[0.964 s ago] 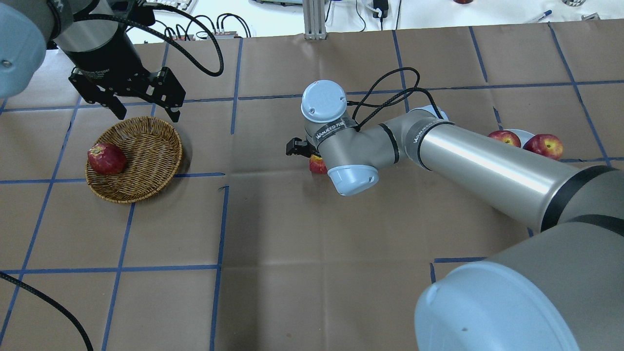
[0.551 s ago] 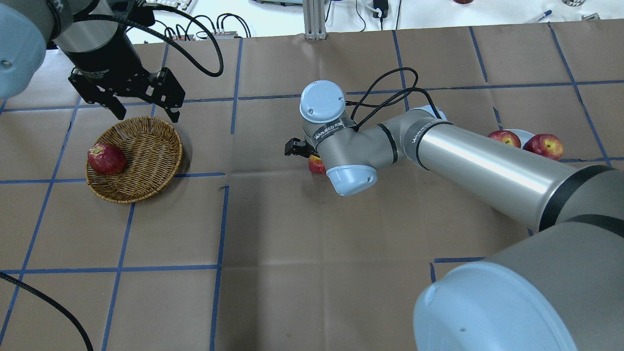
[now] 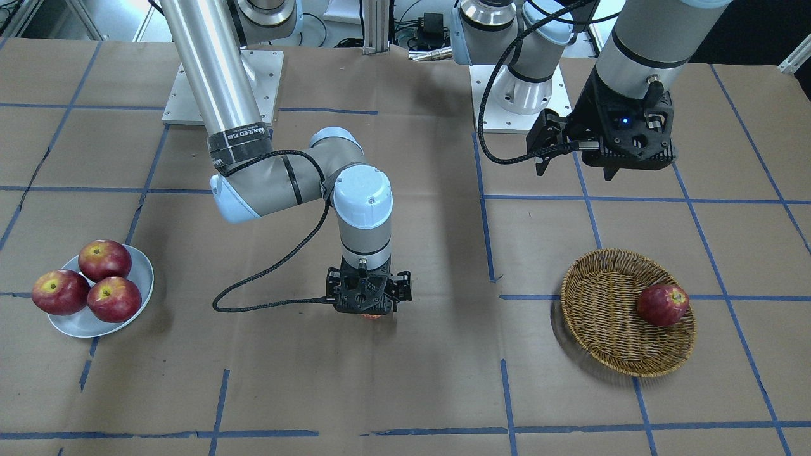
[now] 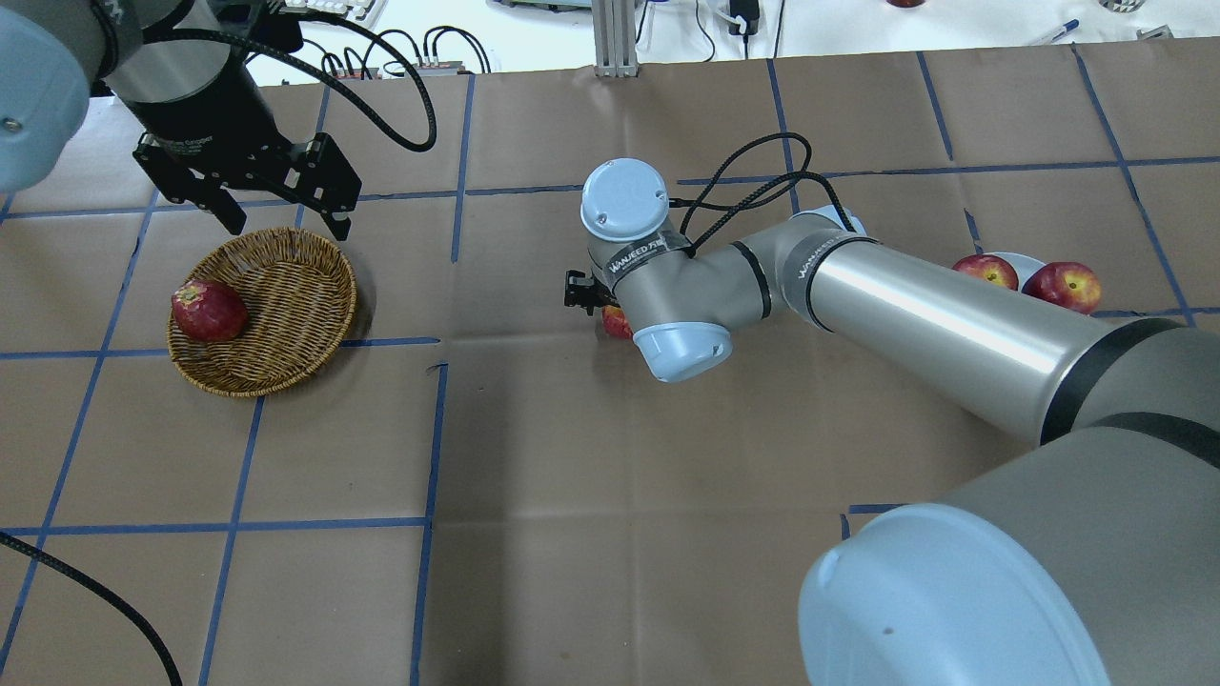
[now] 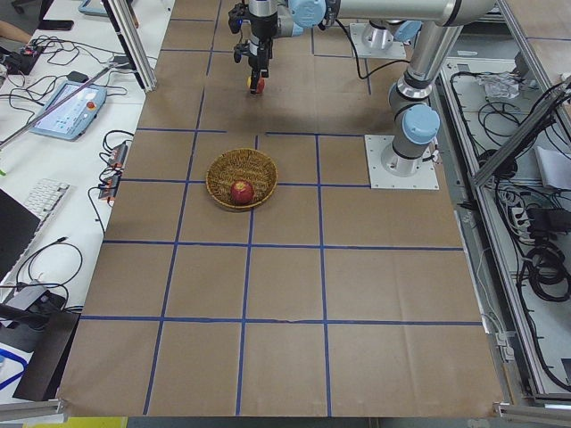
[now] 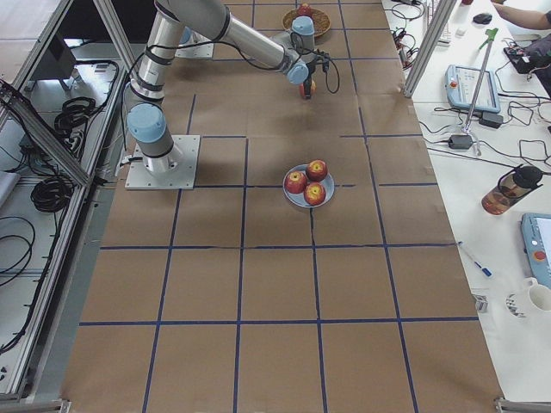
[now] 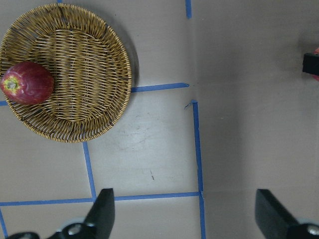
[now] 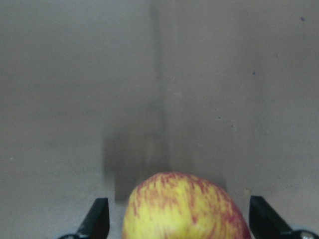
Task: Transfer apple from basket to plate
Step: 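Lift the apple with the right gripper and carry it to the white plate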
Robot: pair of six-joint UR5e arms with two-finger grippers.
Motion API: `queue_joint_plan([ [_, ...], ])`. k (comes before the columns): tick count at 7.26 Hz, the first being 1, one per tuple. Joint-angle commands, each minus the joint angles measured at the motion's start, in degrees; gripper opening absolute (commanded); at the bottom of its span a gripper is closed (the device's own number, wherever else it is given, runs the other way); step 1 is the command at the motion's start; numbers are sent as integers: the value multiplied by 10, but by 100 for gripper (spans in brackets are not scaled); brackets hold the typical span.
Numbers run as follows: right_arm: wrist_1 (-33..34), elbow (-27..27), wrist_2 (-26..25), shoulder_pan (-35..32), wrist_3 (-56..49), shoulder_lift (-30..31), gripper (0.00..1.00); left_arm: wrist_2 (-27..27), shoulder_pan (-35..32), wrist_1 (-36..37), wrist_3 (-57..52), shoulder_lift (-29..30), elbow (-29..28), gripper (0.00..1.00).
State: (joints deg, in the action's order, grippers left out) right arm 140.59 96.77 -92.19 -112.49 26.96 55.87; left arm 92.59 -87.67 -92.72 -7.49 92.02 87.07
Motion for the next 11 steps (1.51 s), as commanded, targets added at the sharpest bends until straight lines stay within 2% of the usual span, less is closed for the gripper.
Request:
queue_joint_plan([
  [1,-1,-11,-3,0,0,-2,57,1,0,0,0,-1,1,99],
  [2,-1,-11,-4,0,0,-2,52,3,0,0,0,0,-1,99],
  [4,-15,-33,-6,10,-3,9,52,7,0,0,-1,-1,-2,99],
  [6,-131,-78,-8,43,-38,60,52,7,0,-3,-1,-9,-11,99],
  [7,-199,-81,-9,91,-99,96,52,2,0,-3,2,-8,-9,99],
  [8,-241,-71,-8,146,-168,133,52,0,0,-3,6,-8,-9,99],
  [11,-281,-17,-8,317,-412,198,53,7,-9,-27,7,-11,-11,99],
])
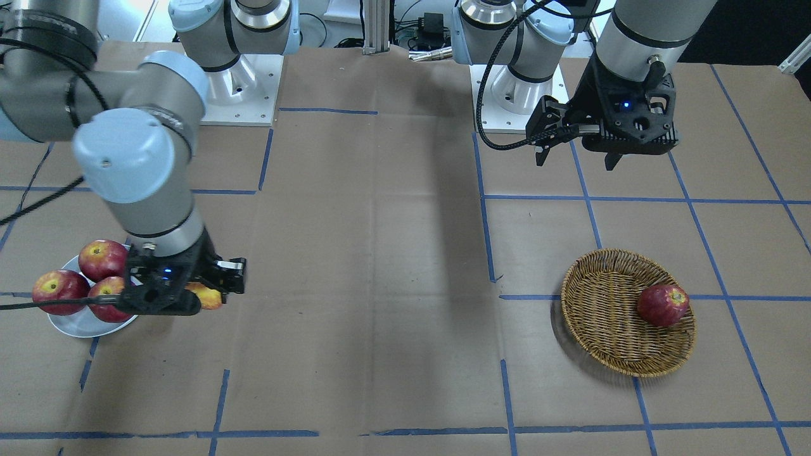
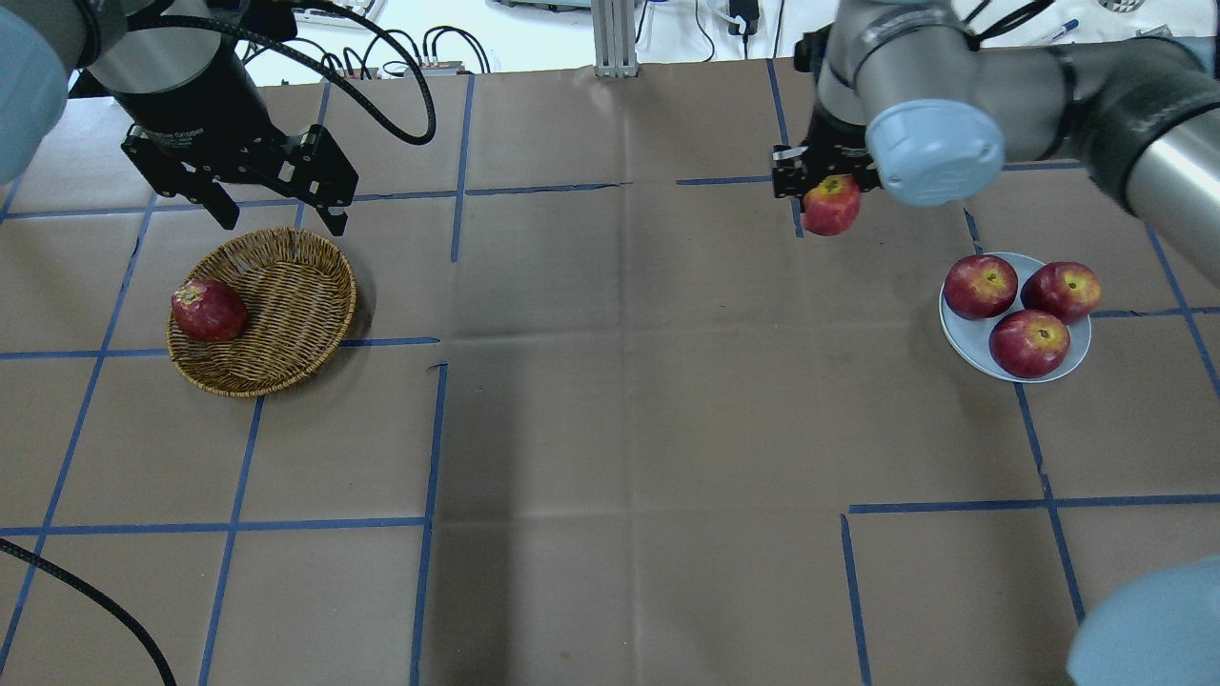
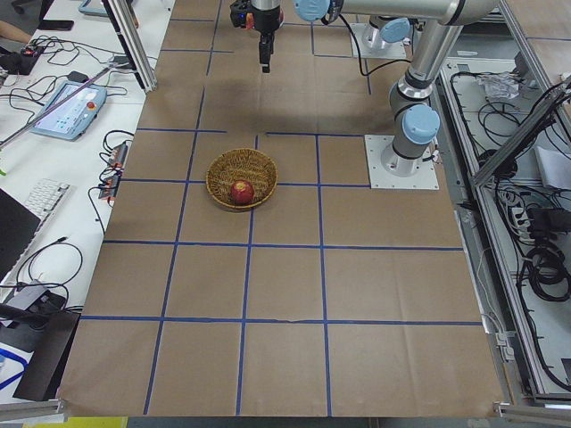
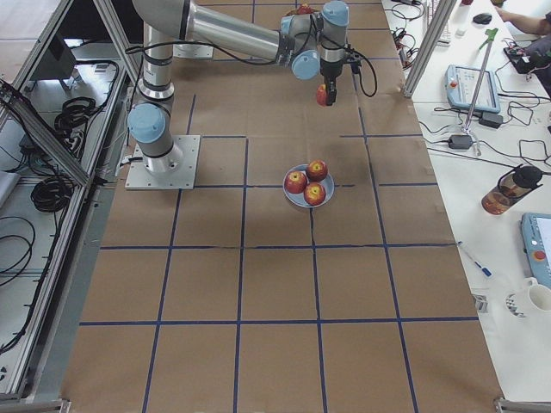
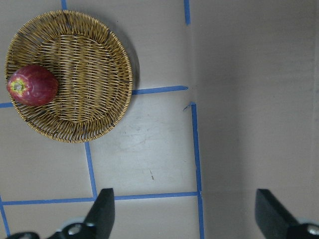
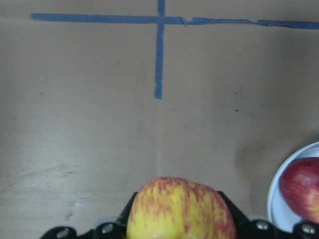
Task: Transfer apple from basket to plate
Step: 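Lift the apple with the right gripper and carry it to the white plate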
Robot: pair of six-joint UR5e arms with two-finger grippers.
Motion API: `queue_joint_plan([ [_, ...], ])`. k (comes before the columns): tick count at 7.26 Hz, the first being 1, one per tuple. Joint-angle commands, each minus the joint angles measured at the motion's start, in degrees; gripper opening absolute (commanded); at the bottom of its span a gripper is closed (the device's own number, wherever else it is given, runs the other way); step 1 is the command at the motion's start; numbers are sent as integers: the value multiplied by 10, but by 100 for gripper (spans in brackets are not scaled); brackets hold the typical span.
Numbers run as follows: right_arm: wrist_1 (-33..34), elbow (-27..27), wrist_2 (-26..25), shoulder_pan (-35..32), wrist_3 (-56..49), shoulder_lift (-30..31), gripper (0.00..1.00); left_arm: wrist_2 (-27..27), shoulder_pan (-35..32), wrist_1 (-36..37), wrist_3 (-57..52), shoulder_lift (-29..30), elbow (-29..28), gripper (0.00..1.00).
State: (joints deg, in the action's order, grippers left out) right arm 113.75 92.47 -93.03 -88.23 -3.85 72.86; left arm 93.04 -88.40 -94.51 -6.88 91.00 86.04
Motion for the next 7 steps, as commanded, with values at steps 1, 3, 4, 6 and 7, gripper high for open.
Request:
queue_joint_plan([
  [1,-12,47,4,128,-176,39,53,-2,-2,-1,-1,1,-1,99],
  [3,-4,83,9,208,-282,42,52,-4,-4,-1,1,-10,10,99],
  [4,9,105,10,221,-291,40,52,0,-4,-9,1,-21,15,100],
  [6,85,137,8,227,-292,35,52,-1,-4,-23,0,-21,11,100],
  [7,94,140,8,227,-292,28,52,0,-3,-23,-1,-14,6,99],
])
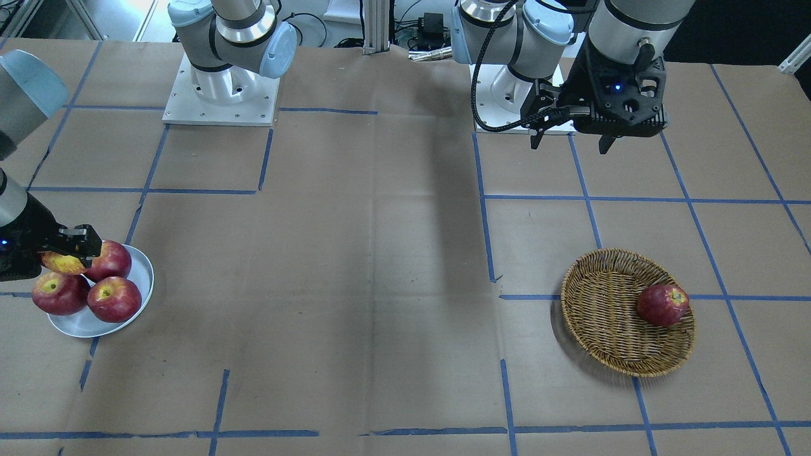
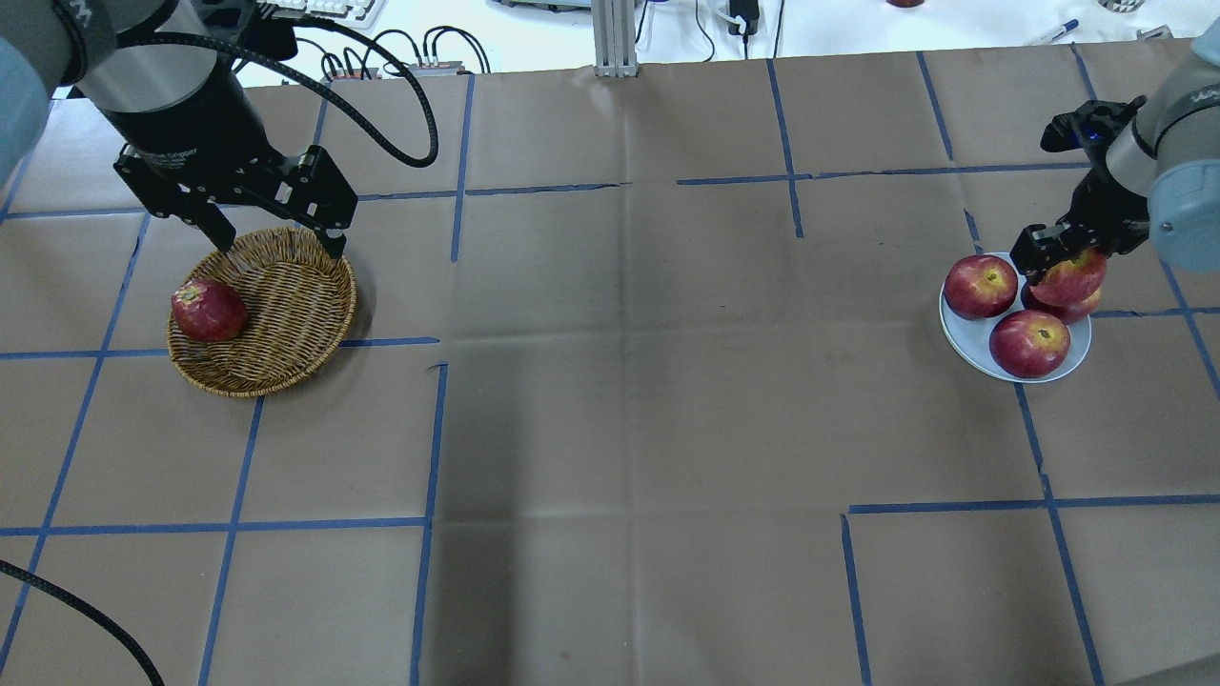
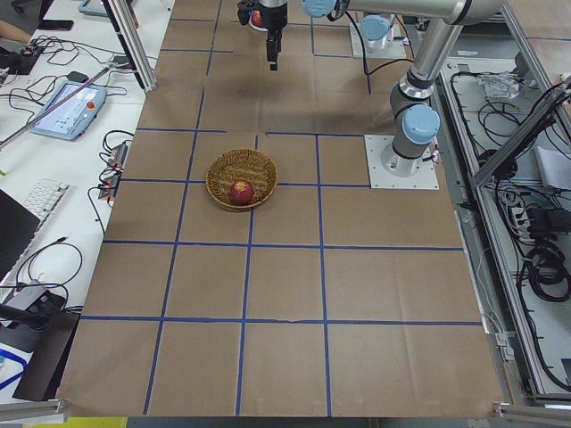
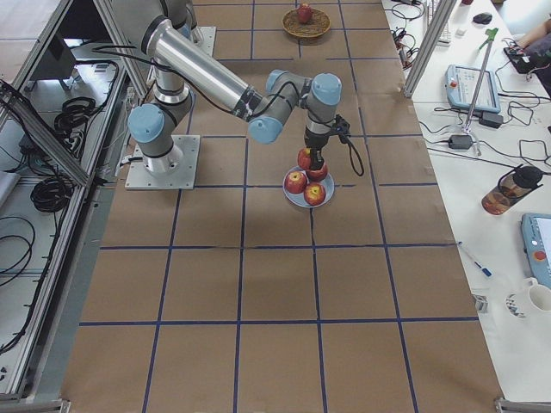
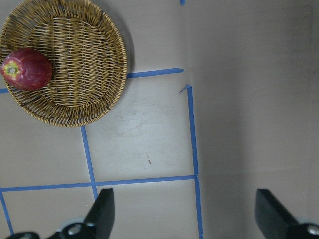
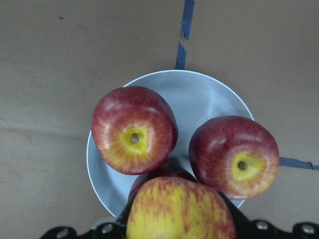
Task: Transfer apple from basket to plate
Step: 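Lower the apple onto the plate beside the red apples and open the right gripper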
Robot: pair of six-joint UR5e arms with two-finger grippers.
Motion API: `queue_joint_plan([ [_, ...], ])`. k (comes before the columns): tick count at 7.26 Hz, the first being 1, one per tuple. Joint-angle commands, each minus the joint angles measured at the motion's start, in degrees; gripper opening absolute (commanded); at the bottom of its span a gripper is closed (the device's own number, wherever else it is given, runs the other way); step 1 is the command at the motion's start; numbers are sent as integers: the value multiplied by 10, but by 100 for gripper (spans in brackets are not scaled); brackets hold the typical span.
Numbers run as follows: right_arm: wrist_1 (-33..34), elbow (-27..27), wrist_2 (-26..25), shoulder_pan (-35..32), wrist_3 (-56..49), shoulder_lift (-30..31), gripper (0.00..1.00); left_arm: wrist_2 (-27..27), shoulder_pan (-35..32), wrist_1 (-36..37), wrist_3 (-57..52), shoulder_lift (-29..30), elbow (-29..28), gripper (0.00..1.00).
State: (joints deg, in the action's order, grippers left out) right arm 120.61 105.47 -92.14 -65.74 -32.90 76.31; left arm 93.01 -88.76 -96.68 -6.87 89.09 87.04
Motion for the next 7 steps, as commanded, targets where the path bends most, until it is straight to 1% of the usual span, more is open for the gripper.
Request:
queue_joint_plan([
  [1,26,10,-1,3,-1,-18,52,1,0,-6,0,-3,-9,100],
  [3,45,10,-1,9,-9,-36,52,-7,1,-8,5,-6,-10,100],
  [5,45,10,-1,9,-9,-38,53,-5,0,-2,4,-17,-6,100],
  [7,45,13,-3,9,-8,-38,83,-7,0,-3,4,-18,-7,100],
])
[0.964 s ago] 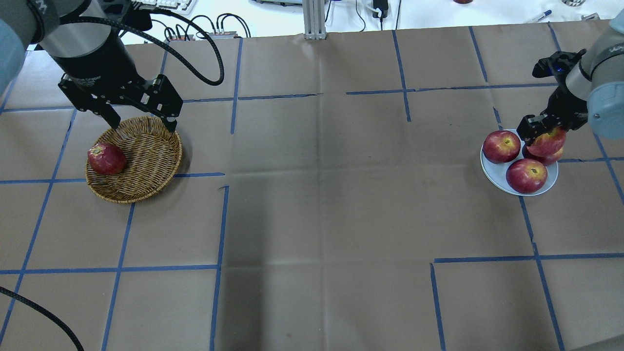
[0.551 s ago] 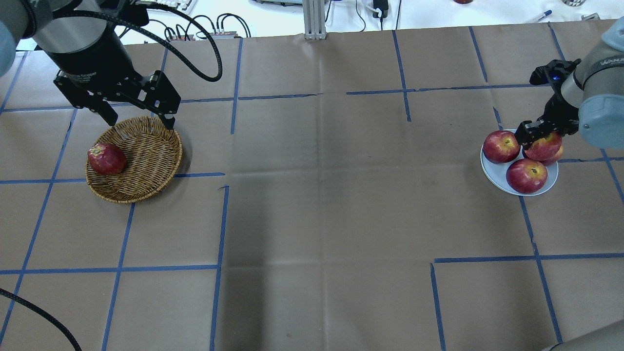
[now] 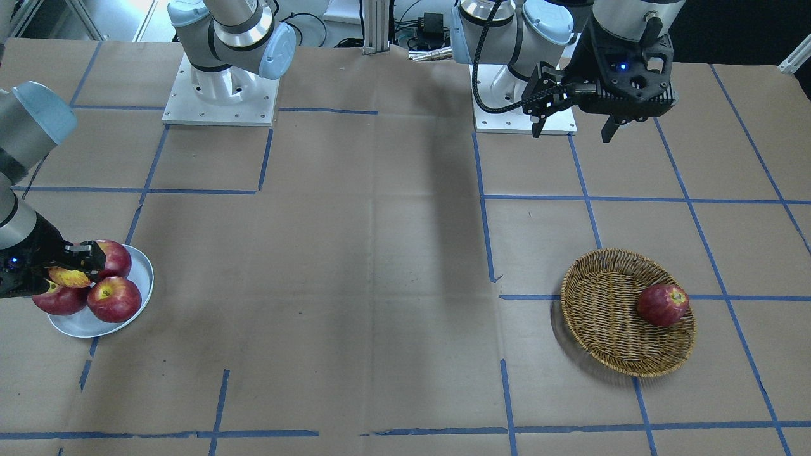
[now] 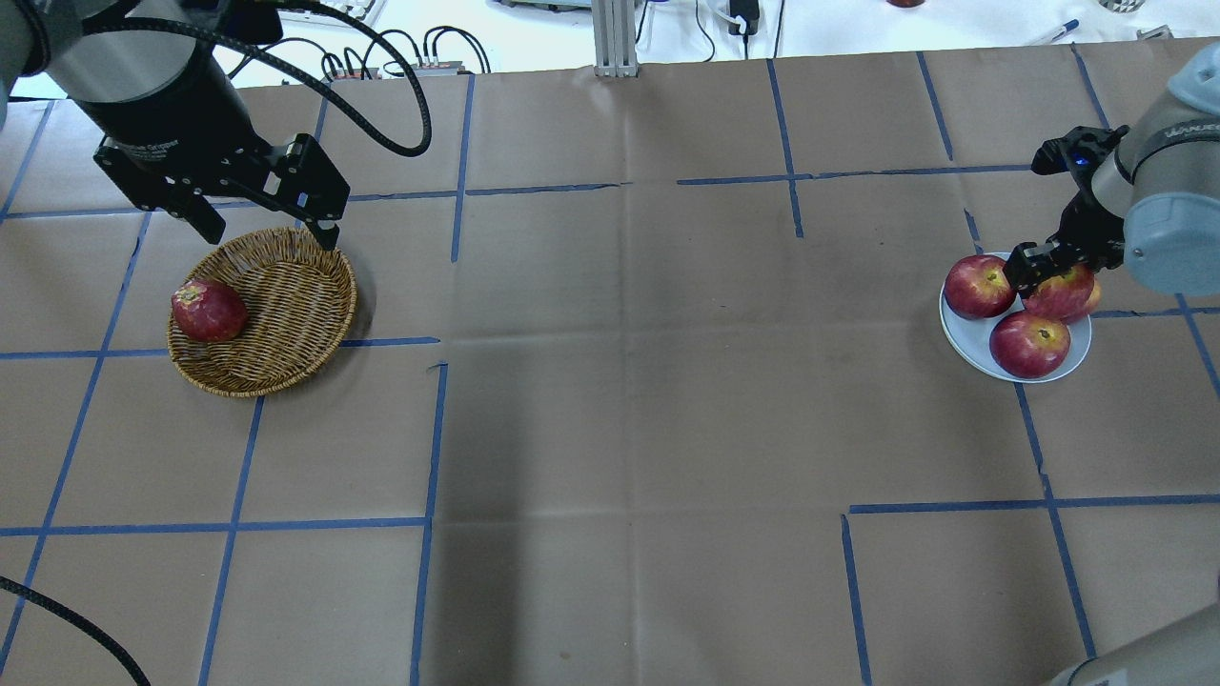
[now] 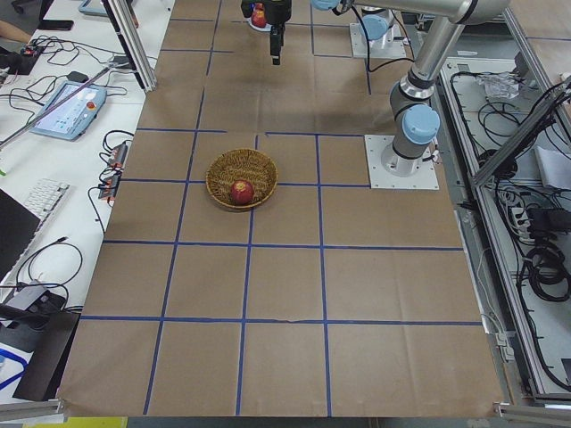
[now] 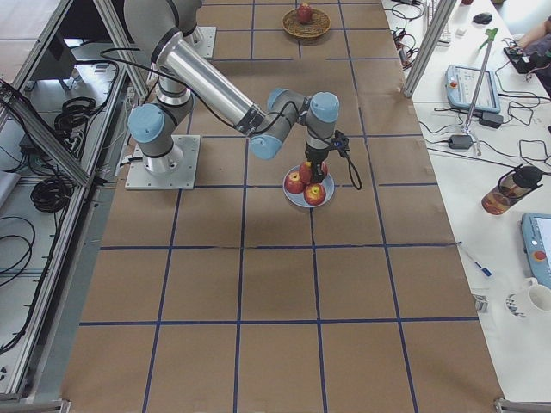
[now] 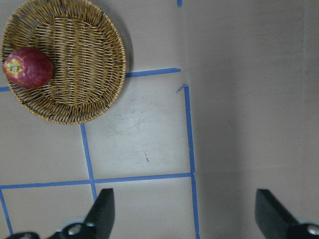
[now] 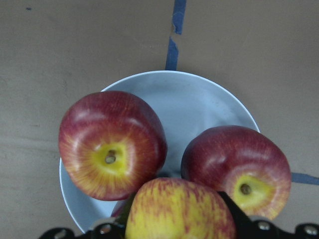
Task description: Transfer apple from basket to plate
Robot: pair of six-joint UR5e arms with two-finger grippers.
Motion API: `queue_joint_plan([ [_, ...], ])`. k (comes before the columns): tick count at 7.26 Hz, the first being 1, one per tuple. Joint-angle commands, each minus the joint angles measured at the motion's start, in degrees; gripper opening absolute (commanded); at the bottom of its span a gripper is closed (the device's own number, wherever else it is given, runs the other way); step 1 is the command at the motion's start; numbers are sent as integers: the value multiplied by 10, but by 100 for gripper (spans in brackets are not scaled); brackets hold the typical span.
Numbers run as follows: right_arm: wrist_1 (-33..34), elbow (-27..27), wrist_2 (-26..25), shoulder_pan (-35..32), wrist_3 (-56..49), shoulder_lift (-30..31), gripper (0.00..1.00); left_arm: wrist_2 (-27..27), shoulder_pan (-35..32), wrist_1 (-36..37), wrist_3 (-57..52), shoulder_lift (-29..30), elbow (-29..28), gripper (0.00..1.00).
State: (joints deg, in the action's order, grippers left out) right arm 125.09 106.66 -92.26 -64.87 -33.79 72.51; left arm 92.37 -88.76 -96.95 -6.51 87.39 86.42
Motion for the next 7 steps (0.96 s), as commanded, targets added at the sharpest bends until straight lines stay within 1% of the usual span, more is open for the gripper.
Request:
queue_joint_plan([
  [1,0,-4,-5,0,6,0,86,-2,0,0,1,-5,-1,100],
  [2,0,-7,-2,0,5,4,100,-6,0,0,2,-5,-3,100],
  [3,-1,-9,-5,-1,7,11,100,-6,0,1,1,-6,2,100],
  [4,-9,-23,-4,-3,7,28,100,-7,0,1,2,0,-4,100],
  [6,-113,-81,1,-11,8,72,100,-6,0,1,6,3,-4,100],
  [7,-157,-115,11,-30,17,76,100,-6,0,0,6,1,0,100],
])
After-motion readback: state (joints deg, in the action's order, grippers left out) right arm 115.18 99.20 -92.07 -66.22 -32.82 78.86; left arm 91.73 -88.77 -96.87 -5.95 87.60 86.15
